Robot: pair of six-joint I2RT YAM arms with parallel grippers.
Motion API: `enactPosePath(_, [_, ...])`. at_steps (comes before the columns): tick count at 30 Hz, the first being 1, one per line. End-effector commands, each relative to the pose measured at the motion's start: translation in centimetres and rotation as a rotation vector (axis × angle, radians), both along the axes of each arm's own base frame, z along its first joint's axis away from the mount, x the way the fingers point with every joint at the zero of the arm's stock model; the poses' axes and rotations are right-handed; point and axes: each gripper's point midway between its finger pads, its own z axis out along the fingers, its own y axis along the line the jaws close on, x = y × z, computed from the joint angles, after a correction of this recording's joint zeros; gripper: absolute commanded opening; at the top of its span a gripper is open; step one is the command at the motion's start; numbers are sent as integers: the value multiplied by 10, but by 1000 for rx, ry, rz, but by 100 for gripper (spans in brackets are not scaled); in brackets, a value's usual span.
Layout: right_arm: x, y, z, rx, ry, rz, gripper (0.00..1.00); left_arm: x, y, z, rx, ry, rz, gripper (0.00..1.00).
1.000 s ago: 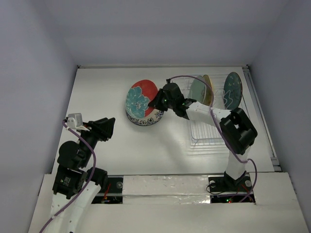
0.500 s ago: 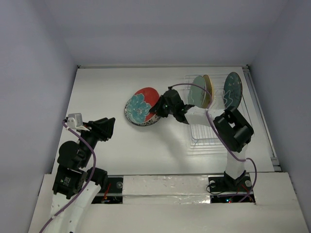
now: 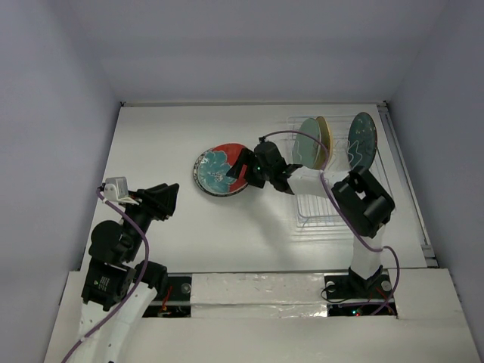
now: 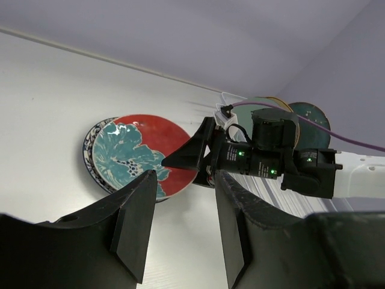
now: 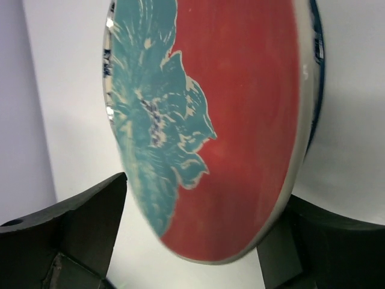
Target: Unload the plates from the dish rack
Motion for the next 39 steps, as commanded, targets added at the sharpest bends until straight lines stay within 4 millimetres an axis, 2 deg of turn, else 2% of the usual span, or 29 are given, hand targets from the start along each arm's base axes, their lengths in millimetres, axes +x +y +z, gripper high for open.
enactPosePath(1, [-2, 3, 45, -21, -130, 52, 88, -4, -2, 18, -19, -69, -18, 40])
enactPosePath(8, [-15, -26, 36, -218, -125, 79, 94, -5, -3, 19, -20, -77, -22, 40])
enactPosePath(14, [-19, -40, 21, -310, -119, 89, 98, -7, -2, 21, -24, -86, -23, 40])
enactPosePath(17, [-23, -43, 32, -313, -151, 87, 95, -8, -2, 22, -24, -88, -21, 40])
enactPosePath(18, [-23, -45, 41, -309, -170, 81, 87, -7, -2, 21, -25, -86, -21, 40])
enactPosePath(19, [-24, -49, 64, -293, -220, 79, 80, -7, -1, 21, -24, -88, -19, 40])
enactPosePath(20, [-26, -53, 76, -293, -244, 75, 59, -7, -2, 21, -23, -87, -21, 40])
enactPosePath(21, [-27, -57, 91, -287, -278, 70, 42, -7, -2, 21, -23, -85, -21, 40])
enactPosePath(22, [-30, -65, 126, -263, -353, 55, 25, -7, -2, 20, -24, -84, -21, 40])
enactPosePath(24, [-31, -87, 157, -280, -426, -17, 0, -7, -2, 21, -24, -85, -23, 40])
enactPosePath(25, [-31, -99, 172, -297, -468, -53, 0, -7, -2, 21, -23, -85, -22, 40])
enactPosePath(26, [-33, -122, 204, -299, -531, -144, 0, -7, -2, 21, -23, -88, -22, 40])
enactPosePath(28, [-33, -157, 219, -358, -559, -244, 0, -8, -2, 22, -25, -89, -23, 40])
enactPosePath(29, [-35, -188, 229, -403, -563, -344, 0, -8, -2, 22, -26, -91, -24, 40])
enactPosePath(32, [-26, -272, 233, -524, -521, -597, 0, -8, -3, 22, -25, -90, -29, 40])
enactPosePath(33, [-30, -296, 231, -566, -500, -654, 0, -9, -3, 22, -24, -93, -30, 41])
enactPosePath(35, [-32, -358, 224, -696, -446, -848, 3, -10, -3, 23, -22, -99, -33, 41])
enactPosePath(37, [-32, -388, 216, -771, -396, -932, 28, -11, -1, 26, -24, -111, -25, 41])
enactPosePath(38, [-32, -408, 212, -807, -366, -978, 44, -13, -1, 26, -25, -115, -26, 41])
enactPosePath(39, [-30, -416, 209, -828, -350, -988, 66, -14, 0, 28, -26, -122, -28, 41])
